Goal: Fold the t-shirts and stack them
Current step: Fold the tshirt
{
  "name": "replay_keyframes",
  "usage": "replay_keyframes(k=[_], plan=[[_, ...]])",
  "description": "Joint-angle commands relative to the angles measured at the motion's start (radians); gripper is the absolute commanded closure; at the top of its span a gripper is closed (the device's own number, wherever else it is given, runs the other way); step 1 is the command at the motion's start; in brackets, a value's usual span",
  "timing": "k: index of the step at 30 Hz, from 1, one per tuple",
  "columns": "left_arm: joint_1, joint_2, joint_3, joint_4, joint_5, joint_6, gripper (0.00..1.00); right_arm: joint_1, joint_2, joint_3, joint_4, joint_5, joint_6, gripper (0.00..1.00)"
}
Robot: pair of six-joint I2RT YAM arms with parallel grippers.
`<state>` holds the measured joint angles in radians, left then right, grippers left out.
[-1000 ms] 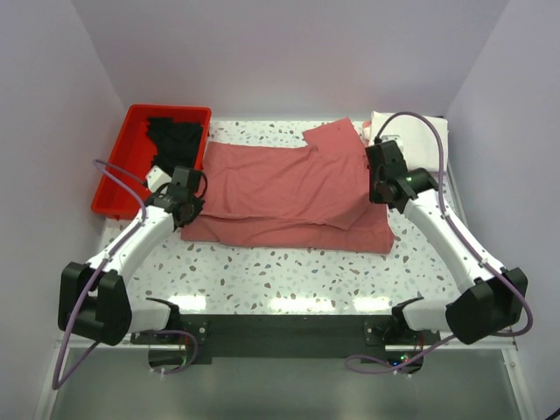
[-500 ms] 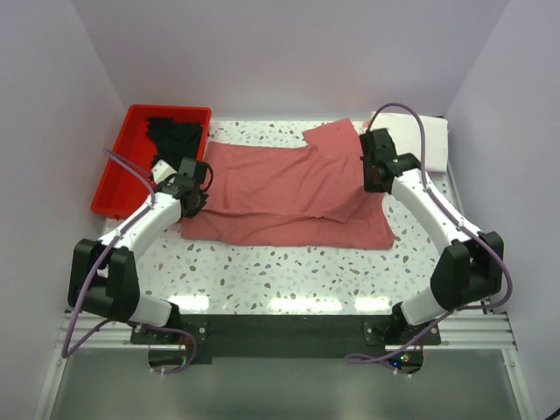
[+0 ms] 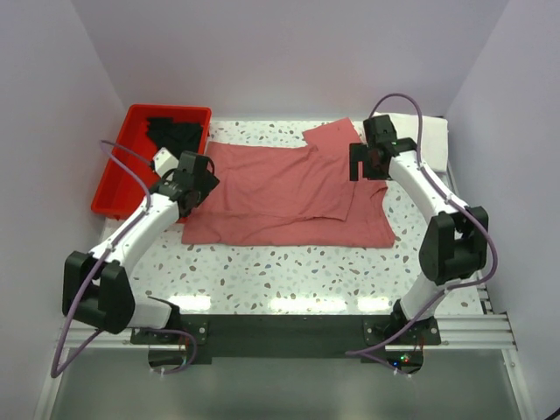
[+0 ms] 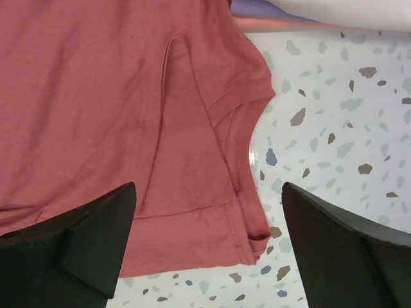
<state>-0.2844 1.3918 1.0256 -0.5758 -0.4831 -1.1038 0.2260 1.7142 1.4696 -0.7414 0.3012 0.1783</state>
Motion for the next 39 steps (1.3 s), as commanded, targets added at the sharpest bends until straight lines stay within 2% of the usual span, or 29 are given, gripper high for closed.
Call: replay_keyframes(k=[1, 5, 9, 12, 16, 21, 26, 33, 39], plan=[[-0.067, -0.083, 0.047, 0.051, -0.029, 0.033, 0.02, 0.001, -0.085, -0.023, -0.004, -0.065, 0.03, 0.01], [-0.124, -0.094, 0.034, 0.076, -0.019, 0.053, 0.0, -0.001, -0.192, -0.168, 0.028, -0.143, 0.102, 0.01], [-0.137, -0.063, -0.033, 0.149, 0.067, 0.119, 0.0, 0.001, -0.3, -0.368, 0.115, -0.345, 0.168, 0.01], [-0.144, -0.022, -0.074, 0.2, 0.113, 0.151, 0.0, 0.001, -0.304, -0.472, 0.184, -0.392, 0.18, 0.01], [-0.144, 0.056, -0.087, 0.192, 0.072, 0.168, 0.0, -0.001, -0.236, -0.519, 0.267, -0.433, 0.194, 0.01], [-0.142, 0.121, -0.124, 0.212, 0.031, 0.177, 0.0, -0.001, -0.142, -0.534, 0.33, -0.41, 0.216, 0.01], [-0.119, 0.196, -0.148, 0.211, 0.064, 0.18, 0.0, -0.014, -0.096, -0.578, 0.346, -0.401, 0.237, 0.01], [-0.102, 0.185, -0.255, 0.241, 0.115, 0.173, 0.0, -0.034, -0.168, -0.696, 0.31, -0.31, 0.247, 0.01], [-0.104, 0.075, -0.404, 0.245, 0.179, 0.136, 0.0, -0.071, -0.283, -0.778, 0.238, -0.224, 0.259, 0.01]])
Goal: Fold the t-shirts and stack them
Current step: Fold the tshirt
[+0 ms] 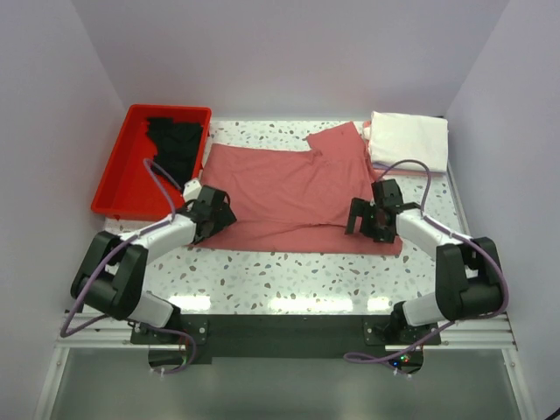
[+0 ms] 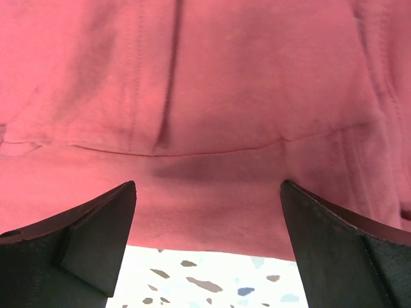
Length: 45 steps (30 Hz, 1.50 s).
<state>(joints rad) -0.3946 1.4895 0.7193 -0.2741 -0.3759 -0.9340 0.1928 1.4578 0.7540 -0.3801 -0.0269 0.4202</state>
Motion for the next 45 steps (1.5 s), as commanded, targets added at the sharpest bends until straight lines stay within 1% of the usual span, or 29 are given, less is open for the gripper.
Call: replay_keyframes(k=[1, 4, 5, 9, 12, 14, 17, 19, 21, 22, 23, 25, 27, 30, 31, 33, 34, 36, 37, 42, 43, 45], plan=[[0.005, -0.064, -0.115, -0.06, 0.086, -0.038, 0.0, -0.05, -0.052, -0.086, -0.135, 0.099, 0.015, 0.01], [-0.006, -0.13, -0.176, -0.088, 0.115, -0.063, 0.0, -0.09, -0.099, -0.134, -0.154, 0.07, 0.032, 0.01], [-0.01, -0.176, -0.204, -0.099, 0.12, -0.08, 0.0, -0.105, -0.135, -0.139, -0.161, 0.029, 0.038, 0.01], [-0.026, -0.29, -0.277, -0.186, 0.14, -0.144, 0.0, -0.11, -0.207, -0.153, -0.226, 0.039, 0.058, 0.01], [-0.024, -0.385, -0.313, -0.252, 0.131, -0.182, 0.0, -0.112, -0.247, -0.173, -0.22, 0.03, 0.08, 0.01], [-0.024, -0.446, -0.316, -0.283, 0.095, -0.201, 0.0, -0.112, -0.251, -0.168, -0.226, 0.038, 0.077, 0.01], [-0.024, -0.501, -0.276, -0.316, 0.057, -0.195, 0.0, -0.11, -0.26, -0.142, -0.246, 0.041, 0.057, 0.01], [-0.024, -0.521, -0.244, -0.312, 0.045, -0.181, 0.0, -0.108, -0.298, -0.115, -0.252, 0.029, 0.034, 0.01], [-0.024, -0.526, -0.181, -0.301, 0.032, -0.155, 0.0, -0.108, -0.327, -0.088, -0.259, 0.027, 0.0, 0.01], [-0.024, -0.523, -0.16, -0.295, 0.025, -0.143, 0.0, -0.11, -0.355, -0.061, -0.267, -0.02, -0.014, 0.01], [-0.024, -0.522, -0.117, -0.289, 0.022, -0.126, 0.0, -0.11, -0.367, -0.048, -0.27, -0.043, -0.032, 0.01], [-0.024, -0.511, -0.08, -0.281, -0.001, -0.092, 0.0, -0.099, -0.395, -0.016, -0.267, -0.083, -0.041, 0.01], [-0.026, -0.503, -0.037, -0.277, -0.027, -0.069, 0.0, -0.076, -0.401, -0.007, -0.25, -0.14, -0.038, 0.01], [-0.024, -0.483, 0.006, -0.267, -0.055, -0.042, 0.0, 0.0, -0.369, -0.015, -0.178, -0.182, -0.003, 0.01], [-0.024, -0.477, 0.011, -0.264, -0.057, -0.039, 0.0, 0.049, -0.347, -0.012, -0.142, -0.177, 0.006, 0.02], [-0.026, -0.472, 0.015, -0.257, -0.06, -0.029, 0.0, 0.088, -0.281, -0.001, -0.108, -0.162, 0.034, 0.05], [-0.024, -0.469, 0.014, -0.257, -0.063, -0.026, 0.0, 0.1, -0.26, 0.002, -0.083, -0.16, 0.043, 0.08], [-0.023, -0.466, 0.014, -0.273, -0.067, -0.025, 0.0, 0.105, -0.209, 0.008, -0.065, -0.134, 0.057, 0.12], [-0.023, -0.465, 0.014, -0.28, -0.075, -0.023, 0.0, 0.108, -0.195, 0.01, -0.048, -0.127, 0.057, 0.16], [-0.023, -0.474, 0.003, -0.315, -0.11, -0.038, 0.0, 0.109, -0.125, 0.019, -0.034, -0.081, 0.042, 0.31], [-0.023, -0.483, 0.002, -0.315, -0.104, -0.039, 0.0, 0.109, -0.111, 0.019, -0.029, -0.076, 0.038, 0.35], [-0.023, -0.492, -0.006, -0.313, -0.101, -0.043, 0.0, 0.109, -0.088, 0.019, -0.023, -0.082, 0.04, 0.38]])
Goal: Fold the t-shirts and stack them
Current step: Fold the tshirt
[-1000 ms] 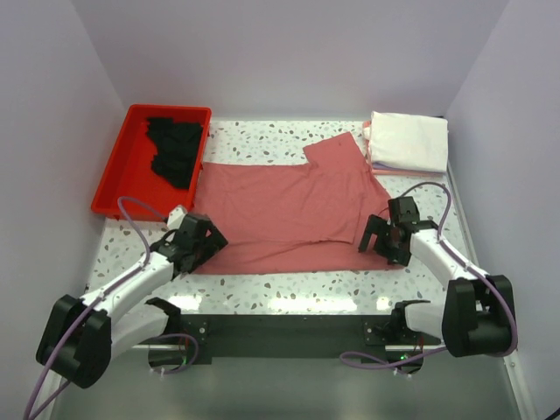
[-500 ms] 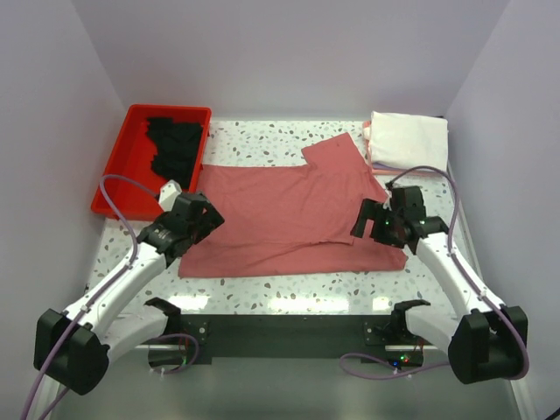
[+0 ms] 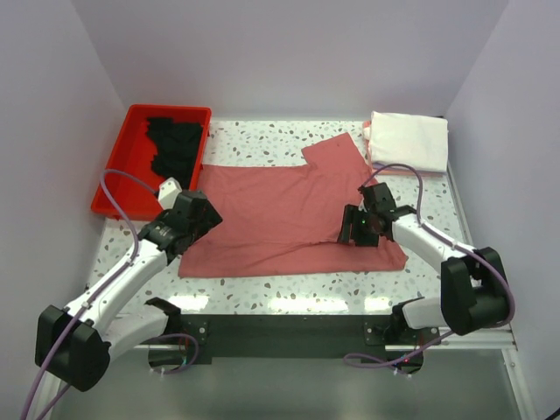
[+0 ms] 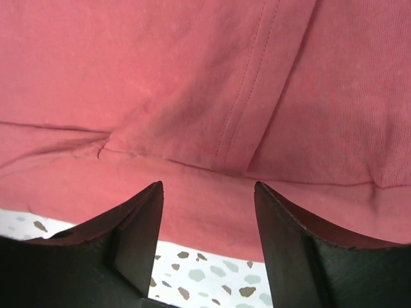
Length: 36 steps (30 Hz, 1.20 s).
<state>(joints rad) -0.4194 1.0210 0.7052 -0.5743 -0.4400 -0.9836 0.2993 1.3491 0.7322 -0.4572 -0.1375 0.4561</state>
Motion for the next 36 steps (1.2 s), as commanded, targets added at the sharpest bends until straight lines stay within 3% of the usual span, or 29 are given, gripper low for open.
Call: replay_keyframes(k=[1, 9, 20, 29, 36], plan=[[0.002, -0.032, 0.004, -0.012, -0.039, 0.005, 0.0, 0.003, 0.034, 0.038, 0.07, 0.029, 0.006, 0.39], [0.002, -0.053, -0.006, -0.025, -0.045, -0.003, 0.0, 0.003, 0.077, 0.038, 0.101, 0.061, 0.015, 0.49], [0.002, -0.076, -0.004, -0.053, -0.068, -0.006, 0.0, 0.003, 0.117, 0.033, 0.149, 0.073, 0.027, 0.74], [0.002, -0.121, -0.009, -0.079, -0.101, -0.018, 0.0, 0.003, 0.116, 0.039, 0.189, 0.026, 0.018, 1.0], [0.002, -0.121, -0.001, -0.07, -0.097, -0.015, 0.0, 0.008, 0.09, 0.071, 0.198, -0.043, 0.032, 1.0]])
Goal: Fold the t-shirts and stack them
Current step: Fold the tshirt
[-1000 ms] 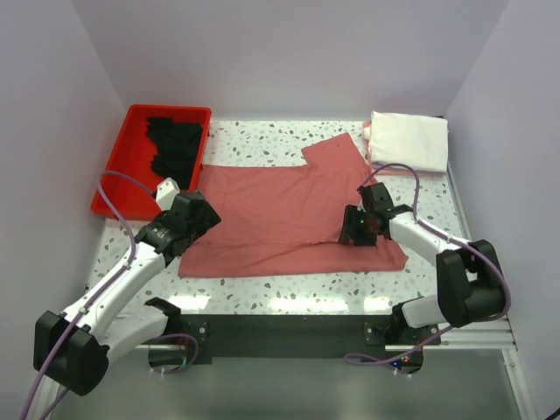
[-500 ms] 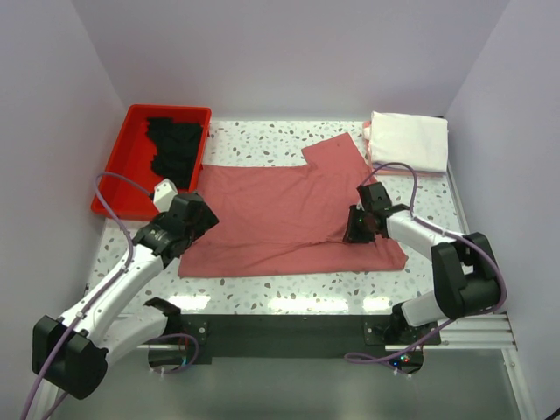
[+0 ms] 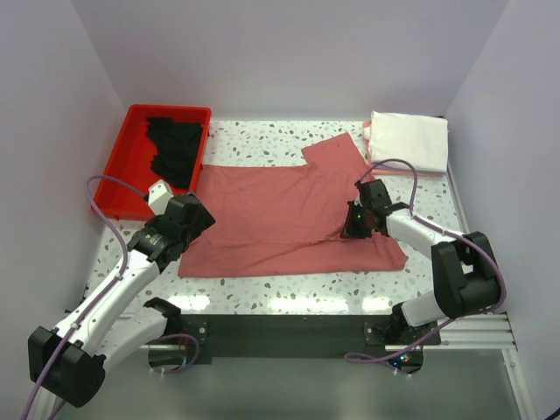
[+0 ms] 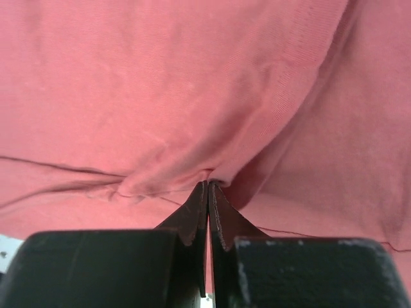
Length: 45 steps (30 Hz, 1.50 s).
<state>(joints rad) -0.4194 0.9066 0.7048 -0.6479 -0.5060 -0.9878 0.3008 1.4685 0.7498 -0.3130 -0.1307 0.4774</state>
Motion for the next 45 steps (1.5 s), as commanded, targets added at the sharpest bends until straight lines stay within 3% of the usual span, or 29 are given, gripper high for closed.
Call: replay_keyframes(k=[1, 30, 32, 34, 35, 40, 45], plan=[[0.002, 0.0, -0.001, 0.007, -0.029, -0.009, 0.0, 0.014, -0.028, 0.06, 0.055, -0.058, 0.012, 1.0], [0.002, 0.035, 0.025, -0.015, -0.052, 0.001, 0.0, 0.15, 0.418, 0.52, 0.086, 0.022, 0.073, 1.0], [0.002, 0.035, 0.027, -0.013, -0.046, 0.006, 0.0, 0.158, 0.438, 0.549, 0.066, 0.045, 0.078, 0.89], [0.002, 0.041, 0.032, -0.015, -0.042, 0.006, 0.0, 0.162, 0.447, 0.585, 0.049, 0.045, 0.079, 0.42], [0.002, 0.043, 0.033, -0.016, -0.039, 0.009, 0.0, 0.164, 0.444, 0.589, 0.048, 0.043, 0.073, 0.02], [0.002, 0.064, 0.039, 0.048, 0.023, 0.038, 0.0, 0.166, 0.356, 0.577, 0.005, 0.069, 0.041, 0.01], [0.001, 0.148, 0.016, 0.25, 0.158, 0.116, 0.0, 0.164, 0.161, 0.432, -0.032, 0.128, 0.015, 0.01]])
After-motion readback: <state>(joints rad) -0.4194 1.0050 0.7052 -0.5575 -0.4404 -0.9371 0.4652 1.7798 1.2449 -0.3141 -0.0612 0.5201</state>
